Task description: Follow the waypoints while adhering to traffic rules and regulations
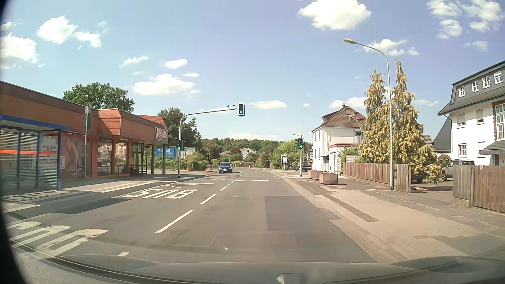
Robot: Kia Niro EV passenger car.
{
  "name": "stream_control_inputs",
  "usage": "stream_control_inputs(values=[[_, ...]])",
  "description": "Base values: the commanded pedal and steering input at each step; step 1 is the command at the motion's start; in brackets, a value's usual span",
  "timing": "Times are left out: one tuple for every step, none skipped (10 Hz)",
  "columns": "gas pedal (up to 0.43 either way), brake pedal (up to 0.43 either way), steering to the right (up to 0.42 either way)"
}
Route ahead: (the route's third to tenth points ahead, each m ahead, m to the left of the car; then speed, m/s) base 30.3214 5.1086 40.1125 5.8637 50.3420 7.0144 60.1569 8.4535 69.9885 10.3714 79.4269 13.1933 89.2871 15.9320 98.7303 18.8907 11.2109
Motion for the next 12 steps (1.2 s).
stream_control_inputs(values=[[0.047,0.03,-0.007],[0.047,0.03,-0.007],[0.047,0.03,-0.006],[0.047,0.03,-0.006],[0.047,0.03,-0.006],[0.047,0.03,-0.005],[0.047,0.03,-0.005],[0.047,0.03,-0.005],[0.047,0.03,-0.005],[0.047,0.03,-0.005],[0.047,0.03,-0.005],[0.047,0.03,-0.005]])
